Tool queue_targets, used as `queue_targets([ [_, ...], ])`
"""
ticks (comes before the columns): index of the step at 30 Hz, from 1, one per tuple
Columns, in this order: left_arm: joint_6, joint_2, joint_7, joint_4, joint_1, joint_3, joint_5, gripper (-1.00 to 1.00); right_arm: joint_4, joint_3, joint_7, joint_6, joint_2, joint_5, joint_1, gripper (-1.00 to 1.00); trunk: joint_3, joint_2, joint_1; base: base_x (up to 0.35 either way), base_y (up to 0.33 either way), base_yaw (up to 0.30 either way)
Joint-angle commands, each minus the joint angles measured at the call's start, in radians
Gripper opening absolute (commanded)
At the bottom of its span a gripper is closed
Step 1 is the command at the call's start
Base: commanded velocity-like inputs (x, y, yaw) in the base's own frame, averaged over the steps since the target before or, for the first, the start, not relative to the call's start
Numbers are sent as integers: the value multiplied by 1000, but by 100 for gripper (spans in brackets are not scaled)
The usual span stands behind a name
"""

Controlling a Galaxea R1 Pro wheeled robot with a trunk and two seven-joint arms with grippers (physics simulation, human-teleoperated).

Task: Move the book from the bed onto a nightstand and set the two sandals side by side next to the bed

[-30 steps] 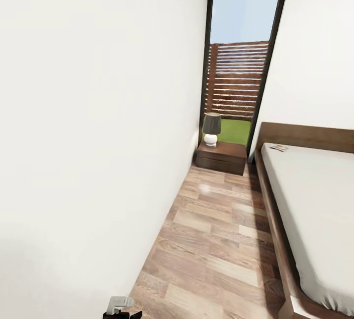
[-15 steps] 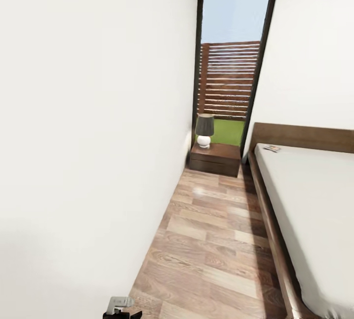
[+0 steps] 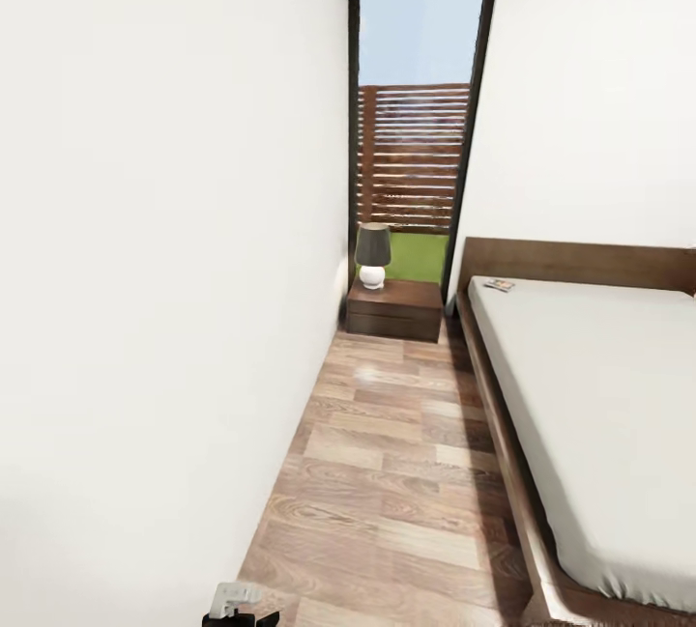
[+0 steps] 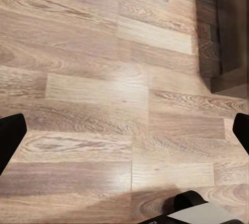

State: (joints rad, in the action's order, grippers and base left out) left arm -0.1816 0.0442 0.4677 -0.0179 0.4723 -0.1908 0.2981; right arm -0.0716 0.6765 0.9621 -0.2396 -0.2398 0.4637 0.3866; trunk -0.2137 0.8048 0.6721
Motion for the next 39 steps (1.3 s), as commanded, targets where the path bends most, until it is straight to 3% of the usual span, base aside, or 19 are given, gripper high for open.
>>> queue_targets([
  [1, -4, 0, 3, 1, 1, -9, 9, 100, -4, 8, -1, -6, -1, 9, 2, 100, -1, 1, 0, 0, 0, -217],
  [22, -4, 0, 3, 1, 1, -9, 9, 100, -4, 8, 0, -6, -1, 9, 2, 100, -1, 1, 0, 2, 0, -192],
  [31, -4, 0, 3, 1, 0, -9, 9, 100, -4, 8, 0, -6, -1, 9, 2, 100, -1, 1, 0, 246, 0, -52],
  [39, -4, 0, 3, 1, 0, -9, 9, 100, -4, 8, 0, -6, -1, 9, 2, 100, -1, 1, 0, 47, 0, -177],
])
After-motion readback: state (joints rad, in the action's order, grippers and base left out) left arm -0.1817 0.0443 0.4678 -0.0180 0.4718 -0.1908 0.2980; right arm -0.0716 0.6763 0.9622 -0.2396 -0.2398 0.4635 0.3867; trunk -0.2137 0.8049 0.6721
